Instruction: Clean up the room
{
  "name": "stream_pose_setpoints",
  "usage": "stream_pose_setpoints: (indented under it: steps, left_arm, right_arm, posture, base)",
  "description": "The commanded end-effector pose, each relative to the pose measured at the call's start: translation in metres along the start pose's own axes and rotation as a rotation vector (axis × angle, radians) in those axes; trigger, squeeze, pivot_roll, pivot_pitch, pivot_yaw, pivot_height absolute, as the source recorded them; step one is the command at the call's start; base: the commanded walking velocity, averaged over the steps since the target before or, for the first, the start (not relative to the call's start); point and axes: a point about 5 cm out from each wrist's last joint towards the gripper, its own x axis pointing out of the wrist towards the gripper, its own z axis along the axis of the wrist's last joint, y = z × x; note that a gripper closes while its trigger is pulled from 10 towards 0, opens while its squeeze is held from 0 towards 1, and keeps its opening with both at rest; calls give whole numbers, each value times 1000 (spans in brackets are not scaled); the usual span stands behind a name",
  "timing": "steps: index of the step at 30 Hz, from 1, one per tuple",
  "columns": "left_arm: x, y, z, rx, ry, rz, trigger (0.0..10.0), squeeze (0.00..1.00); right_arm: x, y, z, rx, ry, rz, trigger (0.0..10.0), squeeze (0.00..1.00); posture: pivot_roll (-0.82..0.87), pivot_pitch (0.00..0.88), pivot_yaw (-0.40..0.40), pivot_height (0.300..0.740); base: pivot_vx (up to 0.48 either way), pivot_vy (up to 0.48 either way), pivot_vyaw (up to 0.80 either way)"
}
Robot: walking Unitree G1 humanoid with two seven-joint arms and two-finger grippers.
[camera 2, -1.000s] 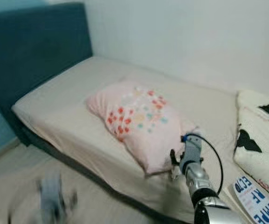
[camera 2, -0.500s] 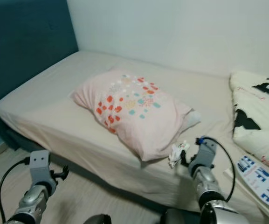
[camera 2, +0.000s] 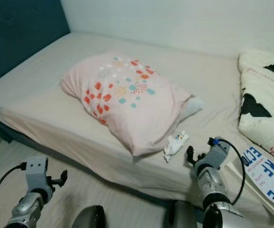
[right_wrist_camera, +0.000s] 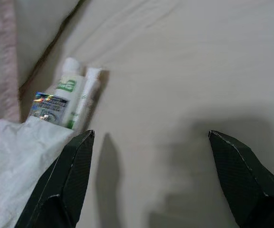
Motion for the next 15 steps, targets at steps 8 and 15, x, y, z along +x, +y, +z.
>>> stream_pose_setpoints:
  steps: [8,15]
  left_arm:
    - [-5,-1,-5,75,-2,-55,10000,0]
    - [-11,-4,-17,93,27,-78,10000,0]
  right_arm:
    - [3,38,-8,22,3,174,10000,0]
    - [1,49,-18,41,35,256,10000,0]
  posture:
    - [166,218,18,479]
    - [166,216,17,469]
  base:
    - [0,0,0]
    - [0,0,0]
